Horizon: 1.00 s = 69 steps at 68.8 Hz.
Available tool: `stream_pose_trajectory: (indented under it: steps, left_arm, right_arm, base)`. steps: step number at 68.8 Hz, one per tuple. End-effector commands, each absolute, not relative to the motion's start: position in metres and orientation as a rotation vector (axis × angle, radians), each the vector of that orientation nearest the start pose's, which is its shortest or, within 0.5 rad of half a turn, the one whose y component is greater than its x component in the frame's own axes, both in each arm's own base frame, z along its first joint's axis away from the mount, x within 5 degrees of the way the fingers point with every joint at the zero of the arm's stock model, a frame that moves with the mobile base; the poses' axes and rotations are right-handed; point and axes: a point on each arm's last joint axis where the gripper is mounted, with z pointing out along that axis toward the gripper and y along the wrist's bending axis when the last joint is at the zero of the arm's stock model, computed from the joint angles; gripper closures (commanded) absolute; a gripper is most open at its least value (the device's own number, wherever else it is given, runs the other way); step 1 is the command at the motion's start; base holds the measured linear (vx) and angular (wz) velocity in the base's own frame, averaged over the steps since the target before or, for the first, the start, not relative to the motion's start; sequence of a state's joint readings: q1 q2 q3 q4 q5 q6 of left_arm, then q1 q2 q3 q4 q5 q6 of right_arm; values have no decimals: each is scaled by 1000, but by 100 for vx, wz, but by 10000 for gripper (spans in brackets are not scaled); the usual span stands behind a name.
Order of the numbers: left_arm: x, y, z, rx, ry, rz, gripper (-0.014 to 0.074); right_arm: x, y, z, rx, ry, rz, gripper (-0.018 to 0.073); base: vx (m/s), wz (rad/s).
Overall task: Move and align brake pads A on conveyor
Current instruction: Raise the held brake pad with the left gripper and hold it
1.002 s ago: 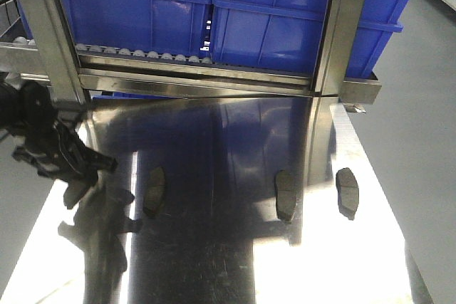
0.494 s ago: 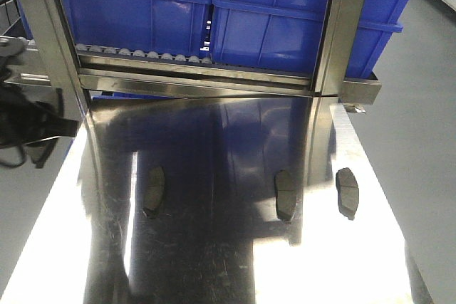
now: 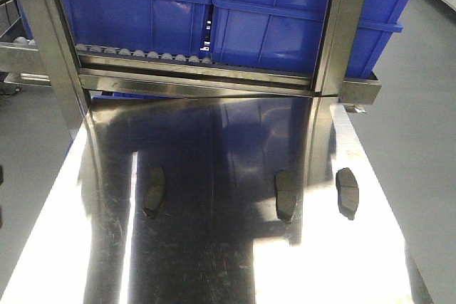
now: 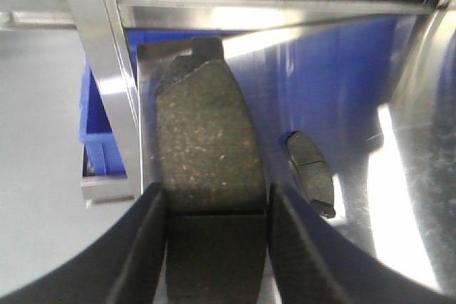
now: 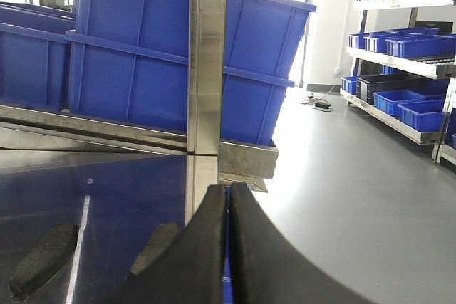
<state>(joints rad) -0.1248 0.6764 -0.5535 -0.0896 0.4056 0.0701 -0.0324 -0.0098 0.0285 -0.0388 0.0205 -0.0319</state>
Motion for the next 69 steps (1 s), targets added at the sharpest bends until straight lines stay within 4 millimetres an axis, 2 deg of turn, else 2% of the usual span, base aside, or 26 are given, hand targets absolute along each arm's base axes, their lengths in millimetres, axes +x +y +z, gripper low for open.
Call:
stream_pose_trajectory:
  steps: [1,14,22,69]
  left_arm:
    - [119,-18,312,95,1799,-148,604]
    - [91,-14,294,86,1694,-148,603]
    - [85,-13,292,88,1664,-146,603]
    - [84,-13,291,88,1672,-147,603]
  right_arm:
    - [56,-2,206,-29,1450,-92,571]
    - [56,-2,206,-29,1450,-92,571]
    - [56,-2,206,-29,1450,-92,571]
    - [56,-2,206,-29,1450,-92,571]
  base:
    - [0,0]
    - [0,0]
    - [0,0]
    - [0,0]
